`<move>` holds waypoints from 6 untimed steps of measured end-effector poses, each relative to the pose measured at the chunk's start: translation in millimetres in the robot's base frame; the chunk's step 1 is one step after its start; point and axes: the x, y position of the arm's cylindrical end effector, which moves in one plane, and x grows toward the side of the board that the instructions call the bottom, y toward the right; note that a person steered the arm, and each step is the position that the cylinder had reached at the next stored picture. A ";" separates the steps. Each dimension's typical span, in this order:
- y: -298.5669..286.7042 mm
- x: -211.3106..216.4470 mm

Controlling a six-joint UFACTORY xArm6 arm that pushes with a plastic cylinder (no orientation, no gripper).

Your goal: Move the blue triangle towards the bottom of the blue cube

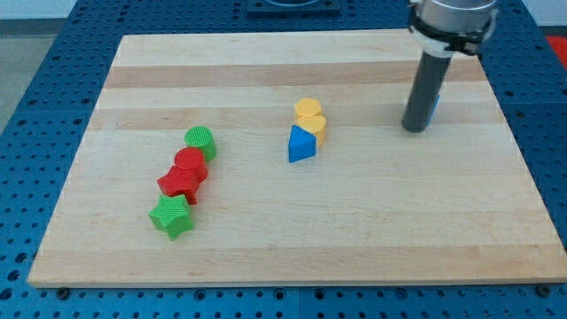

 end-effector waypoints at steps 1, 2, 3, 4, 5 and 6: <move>6.5 23.5; -33.0 93.7; -131.4 118.0; -219.8 109.3; -279.5 96.6; -301.1 73.2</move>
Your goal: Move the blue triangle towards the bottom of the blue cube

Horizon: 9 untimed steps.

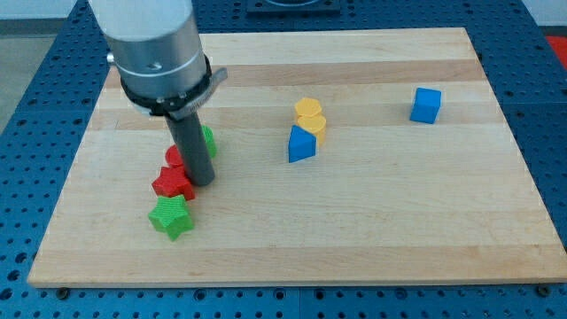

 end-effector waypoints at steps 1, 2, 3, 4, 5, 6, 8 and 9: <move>0.2 -25.3; 26.1 -27.7; 78.2 -28.0; 125.8 -39.5; 177.9 -40.7; 191.5 -39.7; 136.9 4.2; 178.0 11.5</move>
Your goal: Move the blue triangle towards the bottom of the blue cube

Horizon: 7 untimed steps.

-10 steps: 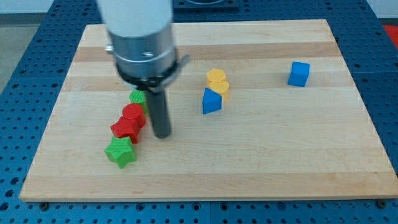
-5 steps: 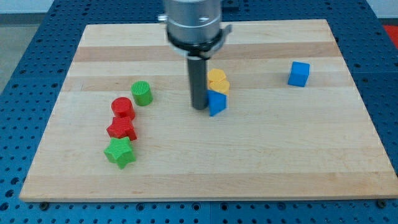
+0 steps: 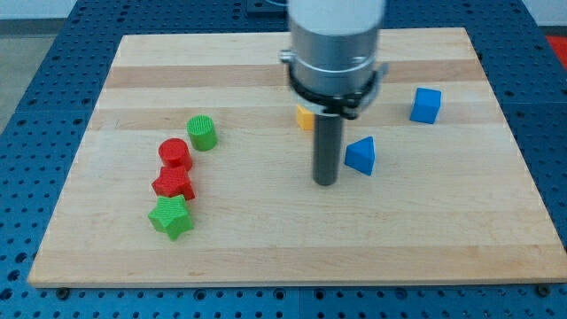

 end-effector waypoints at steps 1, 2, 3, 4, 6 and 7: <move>41.5 -29.5; 88.6 -52.6; 108.1 -55.4; 106.9 -34.1; 57.3 -65.6; 57.0 -85.3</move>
